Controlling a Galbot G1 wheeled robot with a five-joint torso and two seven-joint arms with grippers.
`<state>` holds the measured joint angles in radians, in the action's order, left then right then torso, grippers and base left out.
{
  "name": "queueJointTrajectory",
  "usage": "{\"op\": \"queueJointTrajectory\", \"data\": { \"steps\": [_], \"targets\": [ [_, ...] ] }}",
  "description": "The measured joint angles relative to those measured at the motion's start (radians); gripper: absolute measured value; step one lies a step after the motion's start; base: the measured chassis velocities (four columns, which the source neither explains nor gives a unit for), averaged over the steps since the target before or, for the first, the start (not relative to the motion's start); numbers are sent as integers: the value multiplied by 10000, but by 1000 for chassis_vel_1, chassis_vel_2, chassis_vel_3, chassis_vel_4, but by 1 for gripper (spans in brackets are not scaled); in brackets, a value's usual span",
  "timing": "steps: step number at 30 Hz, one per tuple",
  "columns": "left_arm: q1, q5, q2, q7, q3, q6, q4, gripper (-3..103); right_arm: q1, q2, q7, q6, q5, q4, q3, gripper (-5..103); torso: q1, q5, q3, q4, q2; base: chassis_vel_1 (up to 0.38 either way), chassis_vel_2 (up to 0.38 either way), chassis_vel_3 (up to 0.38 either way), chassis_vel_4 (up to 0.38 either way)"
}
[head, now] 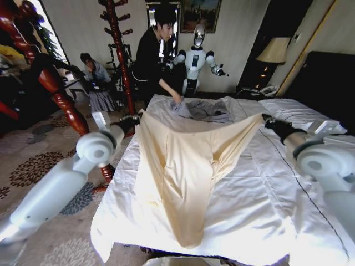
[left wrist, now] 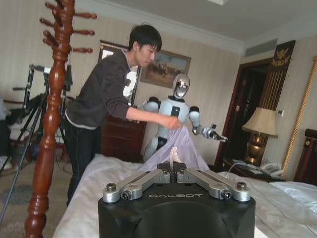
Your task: Pick up the clothes from the bed and hang them on the clothes hanger.
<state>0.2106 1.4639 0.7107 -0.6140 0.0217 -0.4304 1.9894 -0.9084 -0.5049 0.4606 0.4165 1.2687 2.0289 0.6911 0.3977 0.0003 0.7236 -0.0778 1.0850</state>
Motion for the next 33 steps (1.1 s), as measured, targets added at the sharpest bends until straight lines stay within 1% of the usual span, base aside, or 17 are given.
{"op": "queueJointTrajectory", "data": {
  "steps": [3, 4, 6, 8, 9, 10, 11, 12, 13, 15, 17, 20, 23, 25, 28, 29, 33],
  "targets": [
    [-1712, 466, -14, -17, 605, -196, -710, 1, 1433, 308, 38, -81, 282, -688, -590, 0, 0, 0, 0, 0, 0, 0, 0, 0, 0],
    [-1712, 466, -14, -17, 605, -196, -710, 1, 1433, 308, 38, -81, 282, -688, -590, 0, 0, 0, 0, 0, 0, 0, 0, 0, 0],
    [-2742, 697, 19, 14, 1109, -308, -1057, 1, 2213, 570, 37, -142, 546, -1087, -793, 0, 0, -3, -1, 7, 0, 0, 0, 0, 0],
    [-3628, 773, 234, 115, 1722, -432, -1465, 1, 2385, 1102, 27, -167, 867, -1306, -573, 0, 0, 0, -1, 10, 0, 0, 0, 0, 0],
    [-4017, 776, 399, 174, 2024, -485, -1692, 1, 2392, 1405, 18, -192, 988, -1391, -403, 0, -1, -4, -2, -3, 0, 0, 0, 0, 0],
    [-4017, 776, 399, 174, 2024, -485, -1692, 1, 2392, 1405, 18, -192, 988, -1391, -403, 0, -1, -4, -2, -3, 0, 0, 0, 0, 0],
    [-4626, 697, 673, 325, 2500, -546, -2138, 1, 2447, 1816, 1, -250, 1111, -1577, -233, 0, -3, -6, -2, -11, 0, 0, 0, 0, 0],
    [-4981, 574, 875, 426, 2730, -558, -2442, 1, 2459, 2032, -6, -288, 1164, -1699, -151, 0, -4, 2, -3, -10, 0, 0, 0, 0, 0],
    [-4981, 574, 875, 426, 2730, -558, -2442, 1, 2459, 2032, -6, -288, 1164, -1699, -151, 0, -4, 2, -3, -10, 0, 0, 0, 0, 0],
    [-5591, 367, 1257, 554, 3086, -579, -2917, 1, 2593, 2341, -33, -405, 1195, -1944, -90, 0, -4, 3, -3, -11, 0, 0, 0, 0, 0],
    [-6009, 236, 1387, 575, 3287, -608, -3154, 1, 2716, 2458, -88, -498, 1197, -2084, -71, 0, -2, 4, -2, -5, 0, 0, 0, 0, 0],
    [-6153, 280, 1259, 520, 3308, -633, -2998, 1, 2558, 2566, -183, -523, 1214, -1938, 206, 0, -1, 1, -2, 3, 0, 0, 0, 0, 0],
    [-6066, 451, 969, 367, 3205, -679, -2497, 1, 2116, 2656, -202, -511, 1353, -1506, 690, 0, -2, -4, -3, 0, 0, 0, 0, 0, 0],
    [-5738, 606, 562, 162, 2939, -721, -1797, 1, 1685, 2680, -109, -444, 1539, -883, 1142, 0, -5, -3, -3, 1, 0, 0, 0, 0, 0],
    [-5181, 825, 50, -259, 2291, -785, -862, 1, 1597, 2597, 329, -374, 2035, 126, 1512, 0, -5, -7, -3, 2, 0, 0, 0, 0, 0],
    [-5181, 825, 50, -259, 2291, -785, -862, 1, 1597, 2597, 329, -374, 2035, 126, 1512, 0, -5, -7, -3, 2, 0, 0, 0, 0, 0],
    [-4964, 1255, -546, -606, 1542, -813, -191, 1, 1942, 2630, 793, -324, 2614, 767, 1836, 0, -4, -7, -3, -2, 1, 0, 0, 0, 0]
  ]
}}
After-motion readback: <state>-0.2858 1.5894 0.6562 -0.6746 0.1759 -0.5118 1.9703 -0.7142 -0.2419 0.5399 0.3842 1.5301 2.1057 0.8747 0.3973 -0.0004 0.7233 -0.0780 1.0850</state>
